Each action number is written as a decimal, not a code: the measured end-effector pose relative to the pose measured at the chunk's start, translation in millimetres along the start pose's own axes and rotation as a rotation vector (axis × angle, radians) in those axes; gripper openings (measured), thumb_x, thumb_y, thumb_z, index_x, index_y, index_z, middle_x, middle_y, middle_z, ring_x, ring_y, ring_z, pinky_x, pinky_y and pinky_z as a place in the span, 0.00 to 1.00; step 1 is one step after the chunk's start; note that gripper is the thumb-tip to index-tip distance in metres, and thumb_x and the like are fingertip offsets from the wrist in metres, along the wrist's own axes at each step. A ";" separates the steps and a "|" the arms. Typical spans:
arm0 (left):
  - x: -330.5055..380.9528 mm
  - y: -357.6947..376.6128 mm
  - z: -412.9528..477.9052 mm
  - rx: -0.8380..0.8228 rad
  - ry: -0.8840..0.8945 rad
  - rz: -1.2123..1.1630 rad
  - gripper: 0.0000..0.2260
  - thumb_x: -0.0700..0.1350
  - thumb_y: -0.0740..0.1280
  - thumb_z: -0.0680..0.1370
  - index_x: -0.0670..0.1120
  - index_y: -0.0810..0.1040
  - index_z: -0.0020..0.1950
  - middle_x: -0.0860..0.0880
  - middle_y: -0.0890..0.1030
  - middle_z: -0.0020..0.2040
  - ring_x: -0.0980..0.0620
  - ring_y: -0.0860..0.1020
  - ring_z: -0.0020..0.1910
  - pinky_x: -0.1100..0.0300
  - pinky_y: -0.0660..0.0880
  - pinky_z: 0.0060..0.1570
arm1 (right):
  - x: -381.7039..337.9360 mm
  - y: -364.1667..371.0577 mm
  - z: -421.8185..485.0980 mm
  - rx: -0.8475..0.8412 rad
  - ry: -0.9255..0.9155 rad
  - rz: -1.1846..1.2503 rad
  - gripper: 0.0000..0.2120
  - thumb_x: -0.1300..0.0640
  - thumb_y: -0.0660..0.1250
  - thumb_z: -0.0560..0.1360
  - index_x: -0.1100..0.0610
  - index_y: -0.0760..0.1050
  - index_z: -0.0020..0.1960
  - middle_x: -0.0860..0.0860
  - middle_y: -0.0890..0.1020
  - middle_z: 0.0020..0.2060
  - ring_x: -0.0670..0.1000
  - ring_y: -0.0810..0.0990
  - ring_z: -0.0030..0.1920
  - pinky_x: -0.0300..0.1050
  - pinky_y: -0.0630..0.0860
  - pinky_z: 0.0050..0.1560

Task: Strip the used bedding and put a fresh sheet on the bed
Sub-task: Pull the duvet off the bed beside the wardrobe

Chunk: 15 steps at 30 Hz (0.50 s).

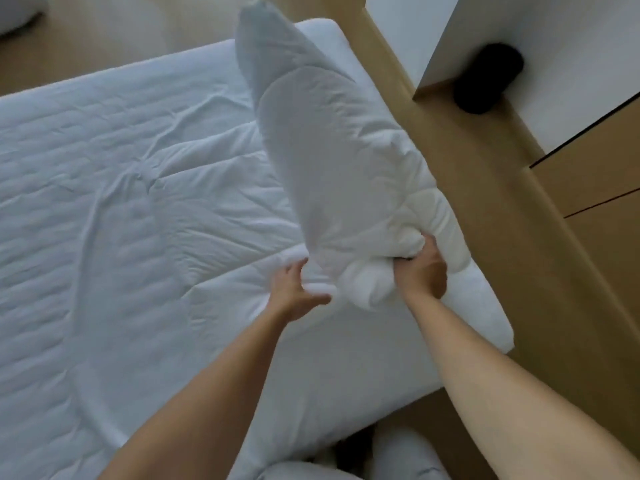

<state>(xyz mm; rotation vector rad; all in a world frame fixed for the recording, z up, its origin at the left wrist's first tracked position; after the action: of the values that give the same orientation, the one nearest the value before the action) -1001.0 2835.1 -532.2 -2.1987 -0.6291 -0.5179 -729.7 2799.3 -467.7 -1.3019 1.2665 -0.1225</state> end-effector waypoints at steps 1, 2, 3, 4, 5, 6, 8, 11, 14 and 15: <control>4.5 21.5 4.3 -0.076 -0.022 0.224 0.53 0.62 0.79 0.65 0.58 0.51 0.82 0.45 0.52 0.82 0.42 0.52 0.80 0.38 0.54 0.77 | 6.6 -6.4 21.6 0.015 0.057 0.025 0.20 0.49 0.73 0.72 0.48 0.73 0.62 0.51 0.83 0.55 0.60 0.81 0.54 0.49 0.73 0.45; 10.1 43.8 7.6 -0.134 -0.036 0.392 0.58 0.64 0.79 0.63 0.60 0.43 0.82 0.46 0.42 0.82 0.39 0.43 0.81 0.30 0.49 0.74 | 13.5 -11.9 42.4 0.017 0.108 0.030 0.22 0.50 0.74 0.72 0.50 0.72 0.64 0.53 0.82 0.57 0.61 0.81 0.56 0.51 0.74 0.47; 16.6 62.9 12.4 -0.160 -0.054 0.503 0.63 0.65 0.79 0.62 0.60 0.36 0.80 0.47 0.34 0.81 0.36 0.36 0.80 0.23 0.45 0.69 | 20.2 -16.6 61.8 0.013 0.137 0.015 0.24 0.51 0.73 0.73 0.53 0.71 0.66 0.55 0.81 0.58 0.62 0.80 0.57 0.52 0.75 0.49; 22.4 77.7 19.5 -0.158 -0.081 0.572 0.66 0.65 0.80 0.61 0.60 0.30 0.79 0.45 0.28 0.79 0.33 0.32 0.78 0.19 0.43 0.64 | 27.3 -19.0 79.7 0.005 0.161 -0.012 0.24 0.52 0.73 0.73 0.55 0.71 0.66 0.57 0.81 0.59 0.63 0.79 0.58 0.53 0.76 0.51; 28.2 88.4 27.7 -0.134 -0.117 0.621 0.69 0.64 0.80 0.61 0.58 0.26 0.77 0.43 0.26 0.77 0.30 0.31 0.76 0.16 0.42 0.60 | 34.1 -20.8 94.9 0.000 0.173 -0.038 0.24 0.52 0.72 0.74 0.56 0.71 0.66 0.58 0.80 0.59 0.63 0.79 0.59 0.54 0.75 0.52; 33.3 95.0 36.1 -0.093 -0.158 0.658 0.69 0.62 0.80 0.63 0.55 0.23 0.76 0.40 0.26 0.76 0.28 0.31 0.76 0.15 0.42 0.59 | 42.7 -19.8 108.9 -0.012 0.177 -0.051 0.23 0.52 0.72 0.74 0.58 0.71 0.65 0.59 0.80 0.59 0.64 0.79 0.59 0.54 0.75 0.52; 40.9 100.0 52.4 0.020 -0.219 0.712 0.64 0.55 0.78 0.69 0.52 0.23 0.76 0.36 0.33 0.78 0.27 0.36 0.77 0.14 0.44 0.60 | 56.2 -14.5 132.4 -0.048 0.158 -0.047 0.23 0.50 0.73 0.74 0.59 0.72 0.64 0.61 0.80 0.59 0.64 0.79 0.59 0.53 0.73 0.51; 49.3 101.9 66.1 0.107 -0.188 0.797 0.48 0.49 0.73 0.72 0.46 0.44 0.82 0.39 0.56 0.76 0.35 0.55 0.77 0.22 0.50 0.67 | 76.0 -11.6 161.7 -0.073 0.137 0.029 0.25 0.48 0.74 0.74 0.62 0.73 0.63 0.63 0.80 0.58 0.64 0.79 0.57 0.48 0.71 0.49; 60.2 88.7 71.7 0.197 -0.060 0.770 0.26 0.48 0.71 0.71 0.46 0.71 0.67 0.46 0.74 0.63 0.43 0.74 0.61 0.47 0.68 0.60 | 93.3 -16.3 174.6 -0.129 0.148 0.224 0.25 0.45 0.68 0.77 0.62 0.72 0.65 0.61 0.80 0.58 0.61 0.80 0.57 0.52 0.75 0.56; 61.9 79.4 71.6 0.226 -0.047 0.716 0.21 0.48 0.70 0.71 0.47 0.73 0.62 0.47 0.77 0.60 0.43 0.76 0.58 0.50 0.70 0.54 | 100.9 -13.7 176.1 -0.170 0.158 0.287 0.25 0.47 0.67 0.78 0.61 0.70 0.69 0.61 0.79 0.61 0.61 0.79 0.59 0.53 0.75 0.60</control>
<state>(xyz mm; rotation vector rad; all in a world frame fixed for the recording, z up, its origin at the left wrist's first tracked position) -893.8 2861.1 -588.0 -2.0415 0.0973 -0.0159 -553.4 2837.0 -561.9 -1.2574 1.6140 0.0889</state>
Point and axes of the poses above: each hand's wrist, its own z-axis towards the middle knuckle, its own y-axis out of the palm, x = y × z, the point moved 7 cm from there along z, towards the middle knuckle
